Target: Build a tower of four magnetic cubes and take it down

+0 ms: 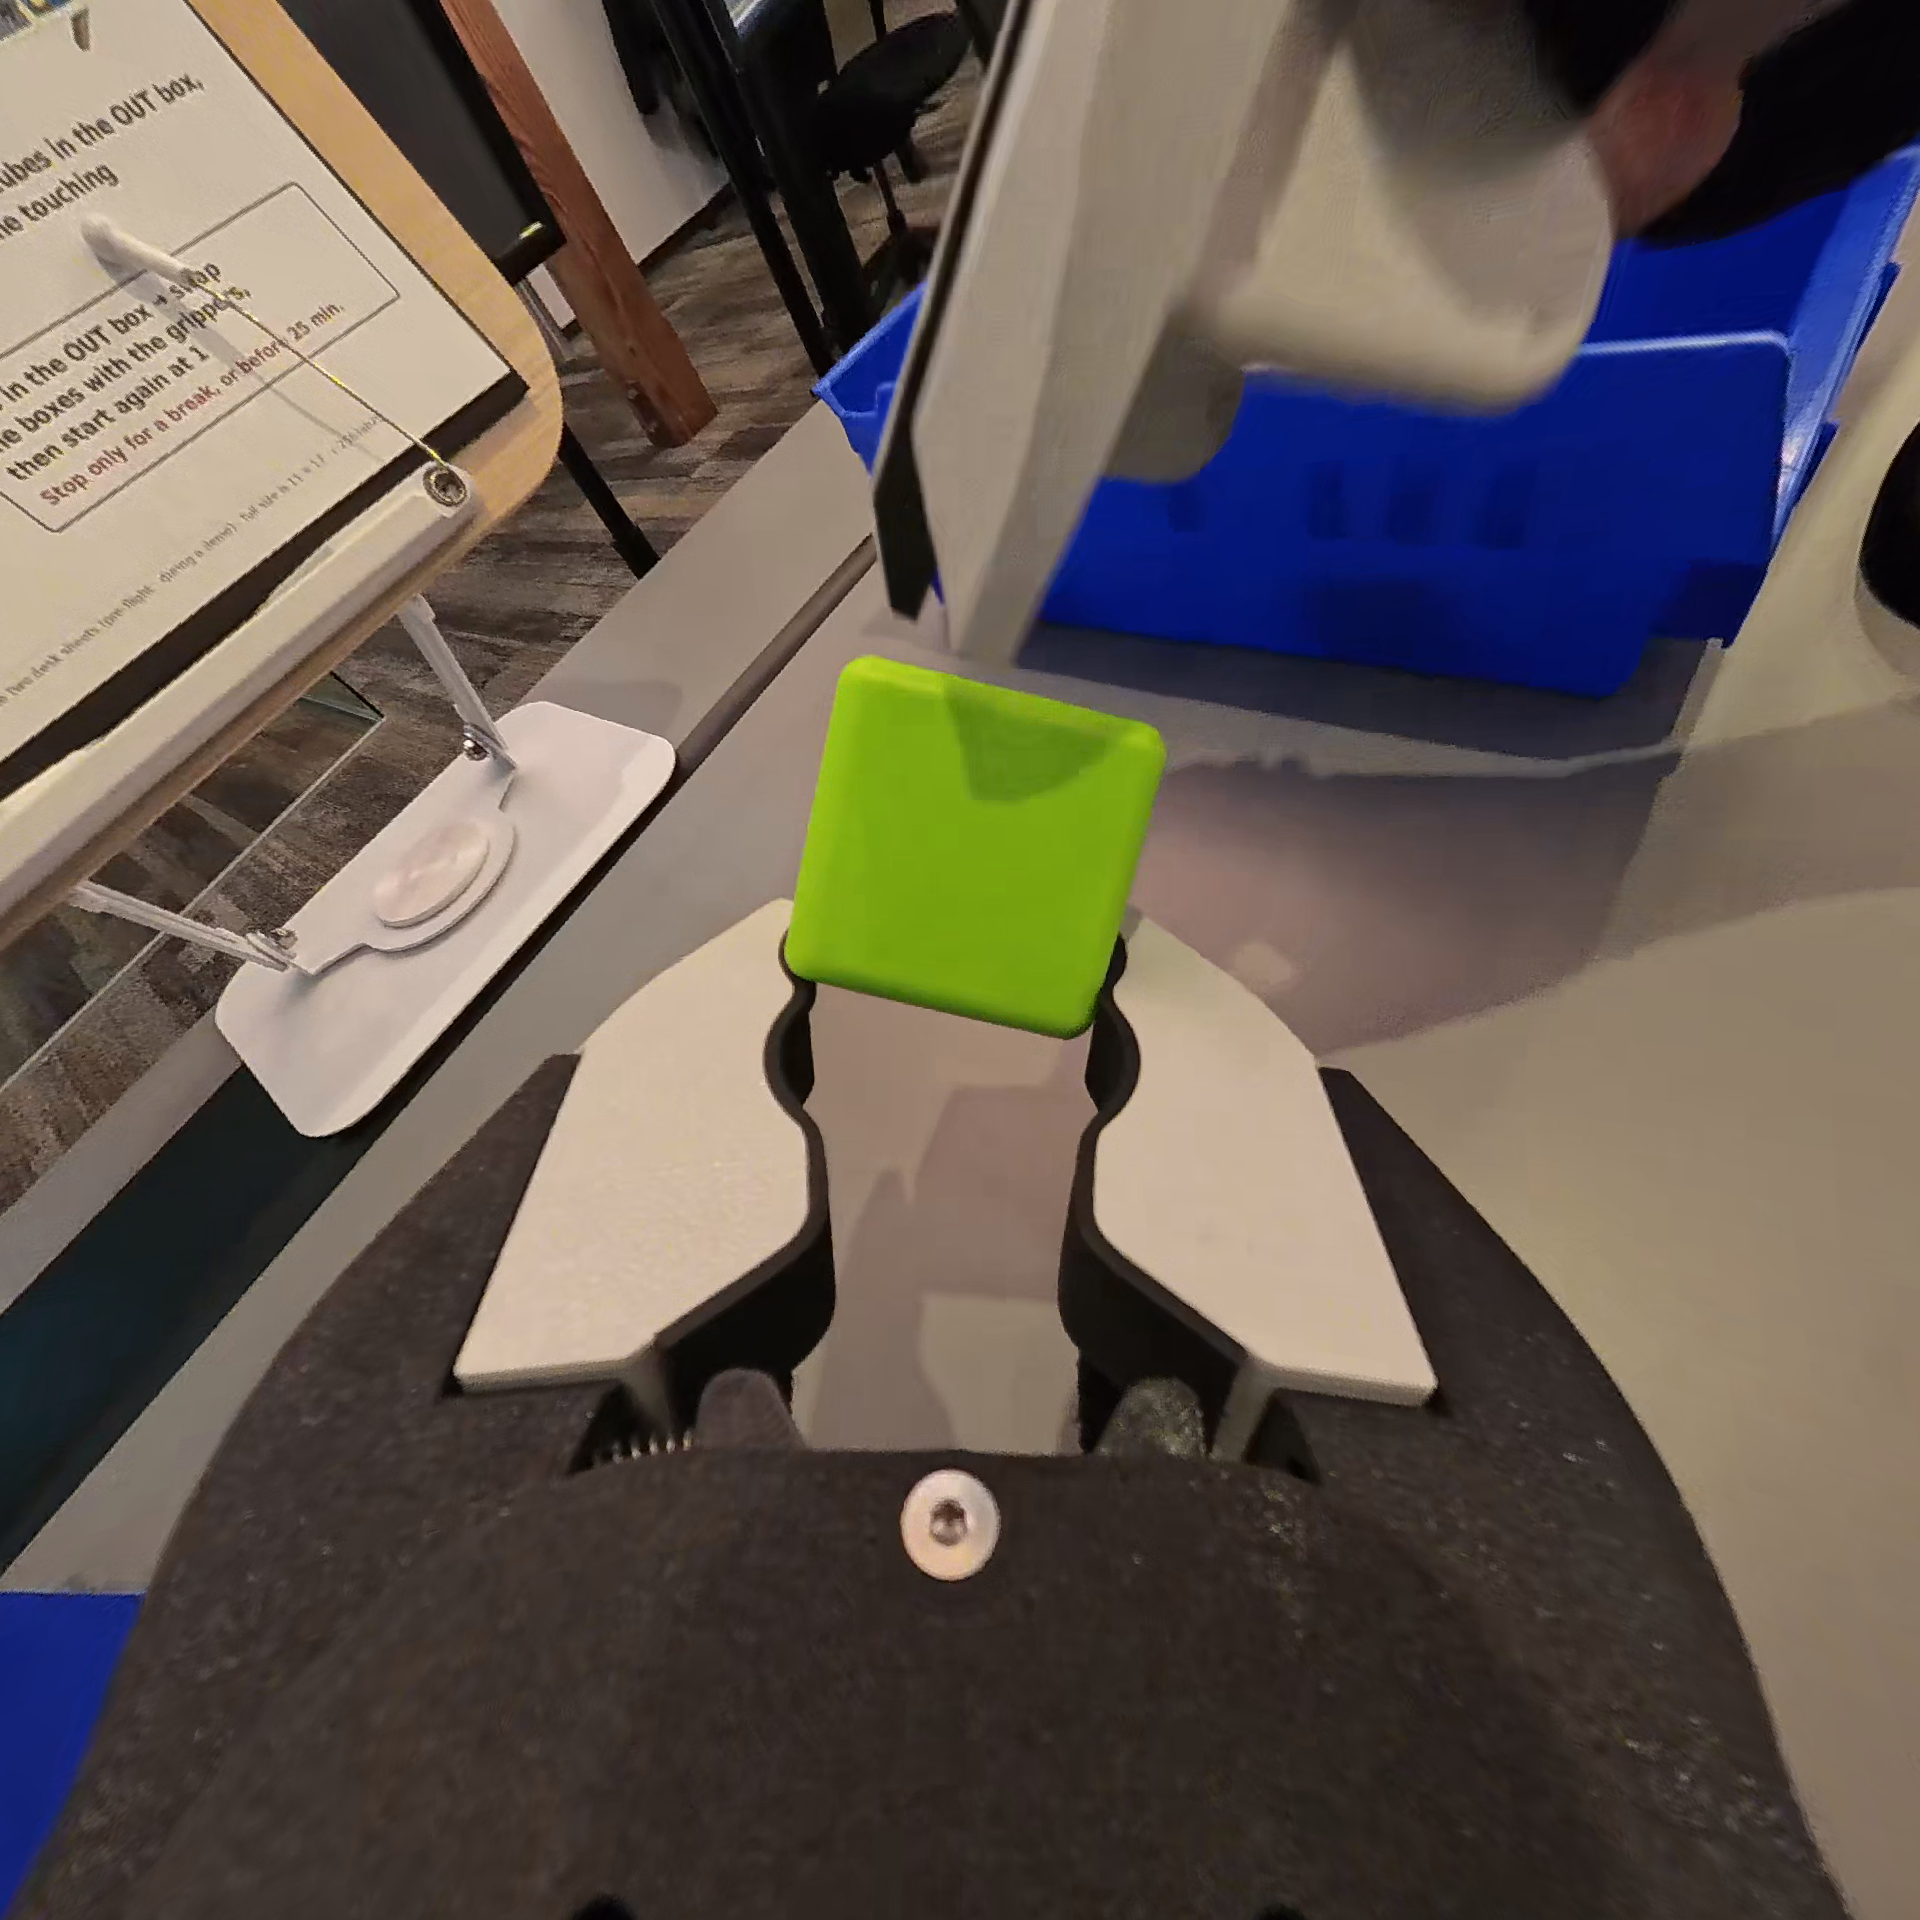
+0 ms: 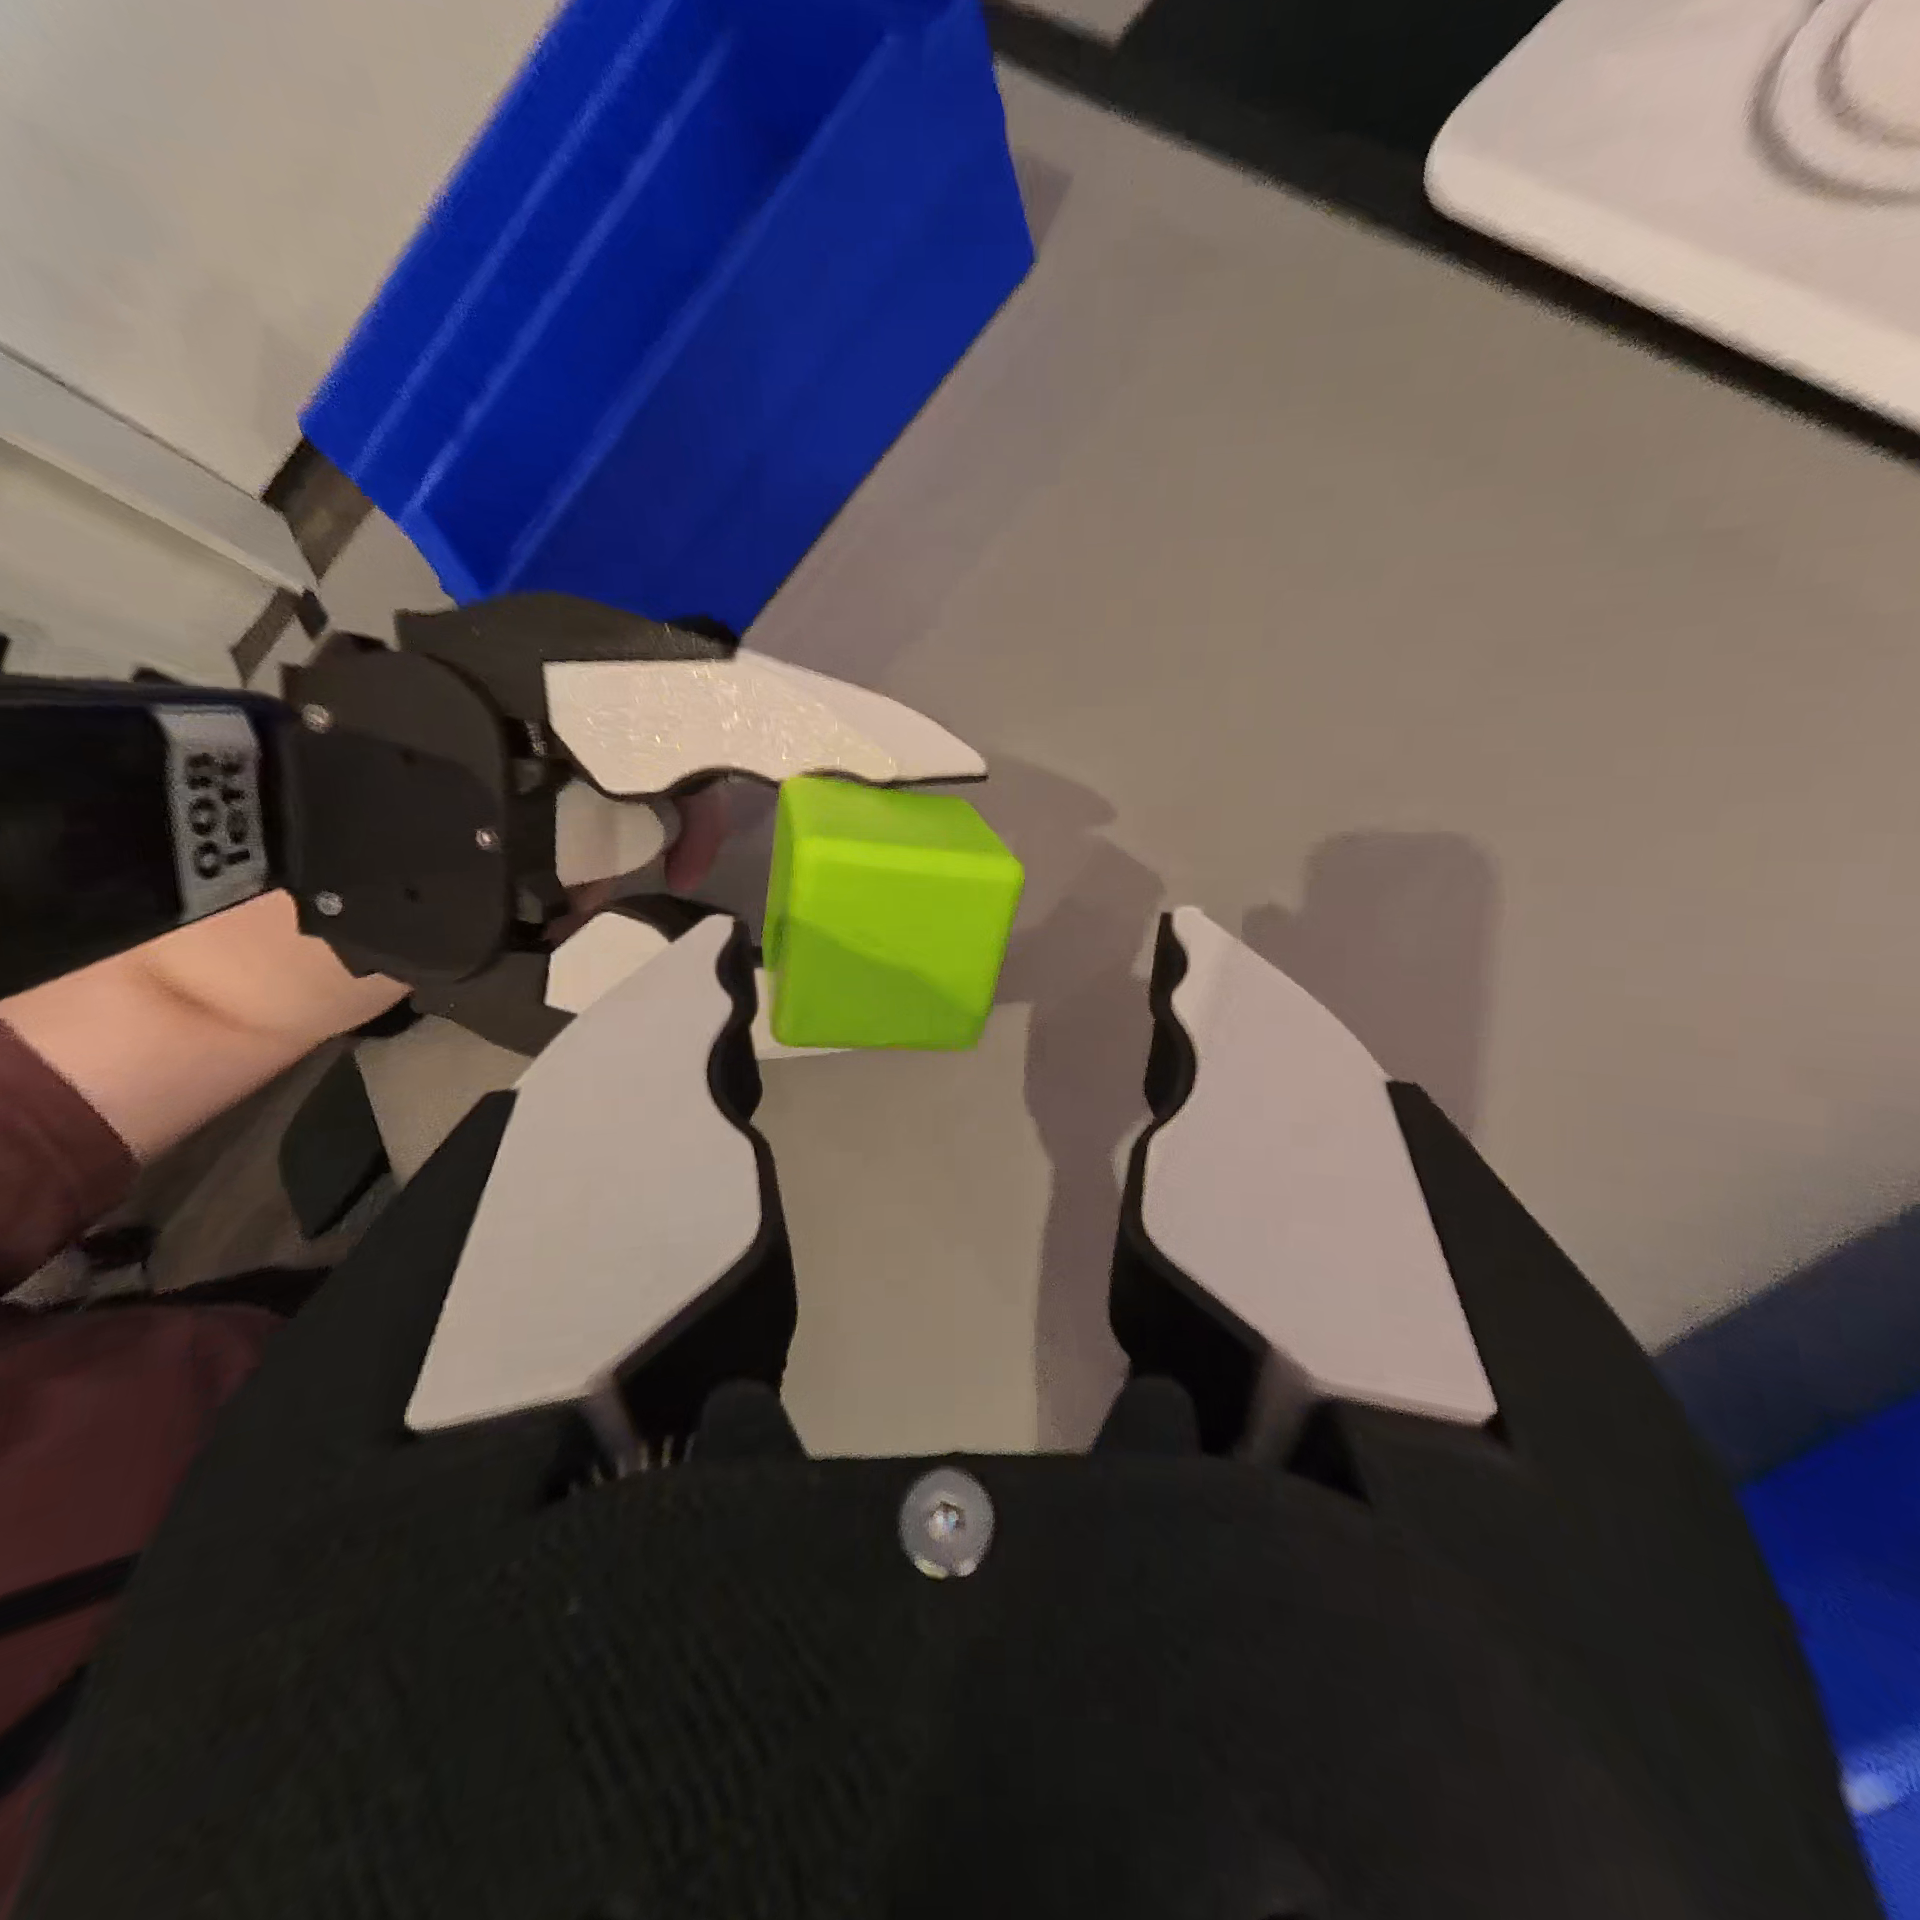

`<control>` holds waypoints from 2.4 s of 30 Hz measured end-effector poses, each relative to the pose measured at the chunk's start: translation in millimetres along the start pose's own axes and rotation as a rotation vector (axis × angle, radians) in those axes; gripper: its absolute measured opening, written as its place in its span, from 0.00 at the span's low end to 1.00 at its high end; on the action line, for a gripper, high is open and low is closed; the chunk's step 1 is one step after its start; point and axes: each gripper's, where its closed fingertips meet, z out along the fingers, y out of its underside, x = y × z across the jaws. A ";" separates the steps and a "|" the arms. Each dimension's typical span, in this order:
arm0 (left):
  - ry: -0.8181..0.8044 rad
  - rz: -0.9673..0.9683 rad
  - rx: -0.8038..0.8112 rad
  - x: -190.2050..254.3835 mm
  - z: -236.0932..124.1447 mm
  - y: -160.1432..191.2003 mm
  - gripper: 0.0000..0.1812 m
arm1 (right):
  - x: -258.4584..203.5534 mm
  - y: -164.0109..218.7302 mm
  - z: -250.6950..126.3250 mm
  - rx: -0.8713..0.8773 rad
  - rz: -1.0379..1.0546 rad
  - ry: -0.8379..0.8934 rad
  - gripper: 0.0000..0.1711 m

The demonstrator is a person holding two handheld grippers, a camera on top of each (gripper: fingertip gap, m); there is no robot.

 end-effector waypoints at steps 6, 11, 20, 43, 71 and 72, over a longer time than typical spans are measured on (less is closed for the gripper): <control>-0.026 0.012 -0.008 -3.1 -1.2 1.1 0.28 | -12.5 10.0 22.0 -0.085 0.001 -0.092 0.30; 0.035 -0.042 -0.035 6.7 1.8 4.1 0.36 | 8.4 12.7 -25.7 -0.114 -0.053 0.002 0.29; 0.110 -0.083 -0.105 14.8 10.1 18.1 0.33 | 167.5 185.6 -195.0 -0.639 0.441 0.636 0.28; -0.108 -0.138 -0.170 -81.7 -88.2 -24.1 0.37 | 197.5 100.4 -263.9 -0.052 0.241 0.923 0.29; -0.494 -0.916 -0.960 -212.4 -284.8 255.1 0.11 | 238.8 158.6 -197.9 -0.251 0.523 0.630 0.04; -0.484 -0.916 -0.992 -208.8 -284.1 259.5 0.08 | 236.0 156.3 -193.8 -0.257 0.517 0.621 0.04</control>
